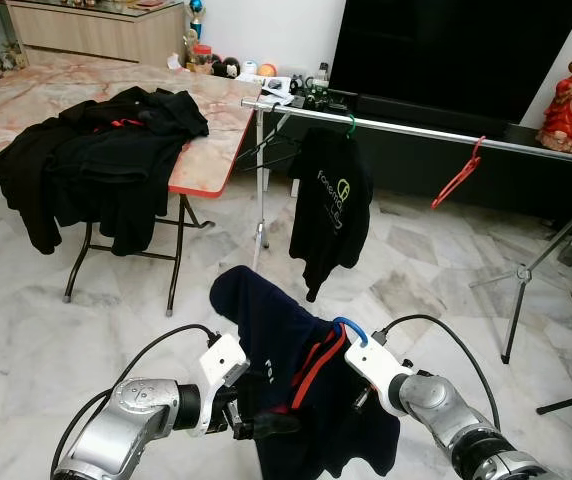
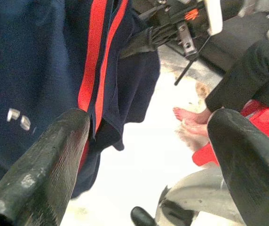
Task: Hang hanger
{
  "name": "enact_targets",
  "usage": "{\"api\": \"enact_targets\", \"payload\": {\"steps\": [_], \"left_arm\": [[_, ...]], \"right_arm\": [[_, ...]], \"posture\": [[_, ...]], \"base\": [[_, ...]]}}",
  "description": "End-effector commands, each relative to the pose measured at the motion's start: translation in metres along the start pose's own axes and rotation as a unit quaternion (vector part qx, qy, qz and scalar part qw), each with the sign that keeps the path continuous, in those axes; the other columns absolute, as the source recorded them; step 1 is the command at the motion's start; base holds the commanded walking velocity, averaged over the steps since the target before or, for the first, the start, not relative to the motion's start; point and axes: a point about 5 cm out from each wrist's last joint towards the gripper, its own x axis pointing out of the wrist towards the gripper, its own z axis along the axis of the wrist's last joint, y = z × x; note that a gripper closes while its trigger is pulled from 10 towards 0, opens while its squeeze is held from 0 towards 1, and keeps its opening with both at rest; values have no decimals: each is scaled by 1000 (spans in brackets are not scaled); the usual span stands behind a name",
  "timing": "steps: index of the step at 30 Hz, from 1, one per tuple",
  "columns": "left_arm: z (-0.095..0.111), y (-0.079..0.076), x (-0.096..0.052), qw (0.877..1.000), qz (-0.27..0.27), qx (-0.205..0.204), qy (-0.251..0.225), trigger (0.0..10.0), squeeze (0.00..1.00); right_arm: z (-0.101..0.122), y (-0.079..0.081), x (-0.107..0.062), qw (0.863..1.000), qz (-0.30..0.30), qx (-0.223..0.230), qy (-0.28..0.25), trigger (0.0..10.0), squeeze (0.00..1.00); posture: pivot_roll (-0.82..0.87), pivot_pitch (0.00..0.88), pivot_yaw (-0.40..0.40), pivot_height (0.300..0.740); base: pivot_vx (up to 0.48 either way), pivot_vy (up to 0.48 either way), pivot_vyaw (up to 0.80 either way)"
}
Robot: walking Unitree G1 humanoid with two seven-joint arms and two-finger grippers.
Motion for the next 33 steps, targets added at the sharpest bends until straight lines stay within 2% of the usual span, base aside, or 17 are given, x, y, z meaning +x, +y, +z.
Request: {"api": "enact_targets", "payload": {"steps": [1, 3, 5, 6, 8, 9, 11, 15, 18, 22, 27, 30, 33], "left_arm": [[-5, 10, -3, 999, 39, 20, 32, 10000, 0], [-7, 15, -4, 997, 63, 29, 37, 10000, 0], [-1, 24, -5, 994, 102, 18, 13, 10000, 0], [1, 24, -6, 995, 101, 19, 9, 10000, 0], [2, 21, -8, 996, 88, 26, 9, 10000, 0], [2, 21, -8, 996, 88, 26, 9, 10000, 0], [1, 18, -10, 997, 73, 31, 9, 10000, 0], [2, 11, -17, 999, 35, 35, 9, 10000, 0], [-5, 4, -21, 999, -8, 29, 29, 10000, 0], [-15, 0, -24, 996, -32, 42, 68, 10000, 0], [-15, -1, -23, 995, -40, 46, 73, 10000, 0], [-14, -2, -15, 994, -53, 58, 82, 10000, 0], [-10, -3, -9, 993, -60, 65, 80, 10000, 0]], "right_arm": [[5, -3, -1, 1000, -1, 10, -26, 0, 0], [4, 0, -1, 1000, 12, 6, -26, 0, 0], [-1, 4, -2, 999, 39, -8, -18, 0, 0], [-4, 6, -2, 998, 57, -19, -13, 0, 0], [-12, 11, -4, 995, 92, -46, 2, 0, 0], [-12, 11, -4, 995, 92, -46, 2, 0, 0], [-24, 13, -8, 989, 120, -83, 27, 0, 0], [-39, 13, -15, 981, 158, -102, 56, 0, 0], [-44, 16, -20, 970, 202, -127, 55, 0, 0], [-39, 18, -23, 961, 242, -129, 33, 0, 0], [-36, 16, -23, 959, 246, -134, 29, 0, 0], [-29, 20, -23, 950, 279, -141, 15, 0, 0], [-27, 22, -21, 947, 283, -153, 13, 0, 0]], "posture": [[62, 0, -118, 740], [61, 0, -119, 740], [61, 0, -119, 740], [61, 0, -120, 740], [61, 0, -120, 740], [61, 0, -120, 740], [58, 0, -121, 740], [66, 3, -124, 740], [75, 3, -126, 740], [81, 5, -128, 740], [81, 7, -130, 740], [85, 5, -133, 740], [87, 3, -135, 740]], "base": [[0, 0, 0], [0, 0, 0], [0, 0, 0], [0, 0, 0], [0, 0, 0], [0, 0, 0], [0, 0, 0], [0, 0, 0], [0, 0, 0], [0, 0, 0], [0, 0, 0], [0, 0, 0], [0, 0, 0]]}}
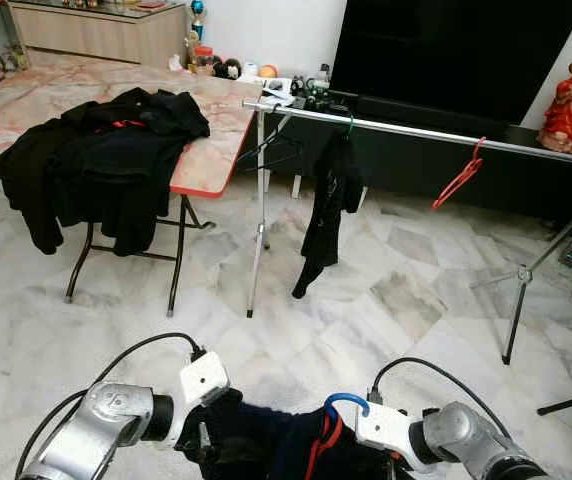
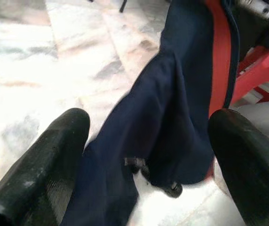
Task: Hang hanger
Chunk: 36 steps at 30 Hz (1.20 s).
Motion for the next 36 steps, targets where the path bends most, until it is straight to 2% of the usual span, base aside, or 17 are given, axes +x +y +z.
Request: {"api": "enact_targets", "payload": {"steps": [1, 7, 13, 25, 26, 27, 36], "left_arm": [[4, 0, 5, 1000, -11, 17, 7, 10000, 0], [10, -1, 12, 999, -23, 24, 4, 10000, 0], [1, 2, 16, 998, -23, 40, 49, 10000, 0], [9, 10, 24, 998, -9, 41, 42, 10000, 0], [9, 10, 24, 998, -9, 41, 41, 3804, 0], [9, 10, 24, 998, -8, 39, 40, 0, 0], [7, 6, 24, 998, -28, 27, 39, 0, 0]], "right_arm": [[13, -11, -6, 999, -14, -26, -16, 0, 0], [19, -10, -3, 999, -3, -33, -28, 0, 0], [33, -12, -3, 997, 17, -44, -64, 0, 0], [41, -13, -4, 995, 32, -50, -81, 0, 0], [41, -13, -4, 995, 31, -51, -81, 0, 0], [41, -13, -4, 995, 30, -51, -81, 0, 0], [44, -15, -4, 995, 20, -50, -86, 0, 0]], "posture": [[87, 3, -135, 740], [88, 2, -136, 740], [83, 3, -132, 740], [79, 2, -134, 740], [79, 2, -134, 740], [79, 3, -134, 740], [78, 3, -135, 740]], "base": [[0, 0, 0], [0, 0, 0], [0, 0, 0], [0, 0, 0], [0, 0, 0], [0, 0, 0], [0, 0, 0]]}}
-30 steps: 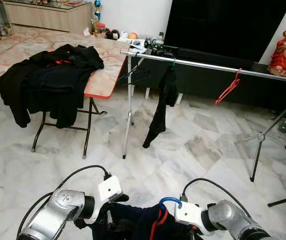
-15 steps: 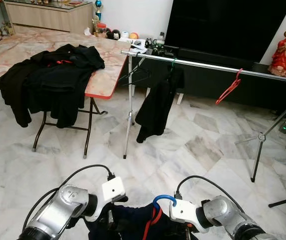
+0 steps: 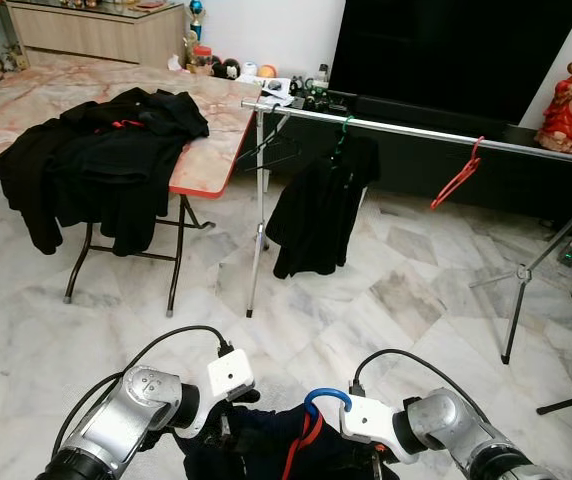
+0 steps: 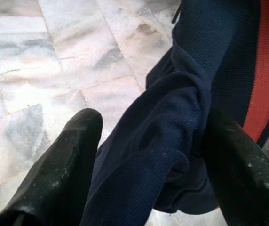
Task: Hang hanger
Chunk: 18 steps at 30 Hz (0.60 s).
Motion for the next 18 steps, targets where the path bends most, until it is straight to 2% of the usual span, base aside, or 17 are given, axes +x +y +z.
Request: {"api": "enact_targets", "payload": {"steps": [1, 7, 13, 18], "left_arm": [[3, -4, 6, 1000, -15, 1, -1, 0, 0], [5, -5, 7, 1000, -25, 2, -1, 0, 0], [-1, -6, 7, 999, -28, 15, 32, 0, 0], [0, -6, 7, 999, -31, 14, 27, 0, 0]], "right_arm": [[19, -13, -6, 999, -24, -26, -37, 0, 0], [21, -13, -6, 999, -25, -27, -39, 0, 0], [22, -14, -6, 998, -28, -27, -40, 0, 0], [22, -15, -6, 998, -28, -28, -41, 0, 0]], "posture": [[78, 3, -135, 740], [78, 3, -135, 740], [75, 1, -134, 740], [75, 1, -134, 740]], "base": [[0, 0, 0], [0, 0, 0], [0, 0, 0], [0, 0, 0]]}}
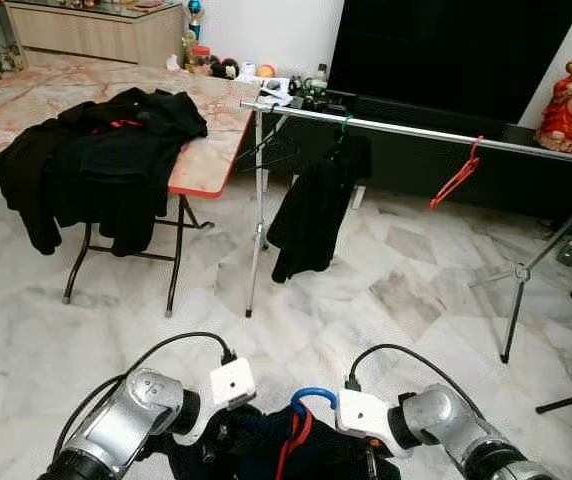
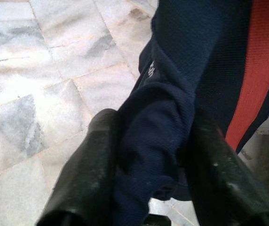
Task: Hang hanger
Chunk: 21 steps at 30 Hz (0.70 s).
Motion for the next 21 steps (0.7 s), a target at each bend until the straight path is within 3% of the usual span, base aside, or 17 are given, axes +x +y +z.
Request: {"api": "enact_targets", "payload": {"steps": [1, 20, 21], "left_arm": [[4, -2, 4, 1000, -13, 10, 0, 0, 0], [7, -4, 6, 1000, -22, 11, -7, 0, 0], [7, -4, 6, 1000, -21, 11, -7, 0, 0]], "right_arm": [[14, -11, -7, 999, -26, -19, -29, 0, 0], [12, -12, -7, 999, -34, -19, -25, 0, 0], [12, -12, -7, 999, -36, -18, -23, 10000, 1000]], "posture": [[73, 0, -131, 740], [71, 0, -125, 740], [72, 0, -125, 740]], "base": [[0, 0, 0], [0, 0, 0], [0, 0, 0]]}}
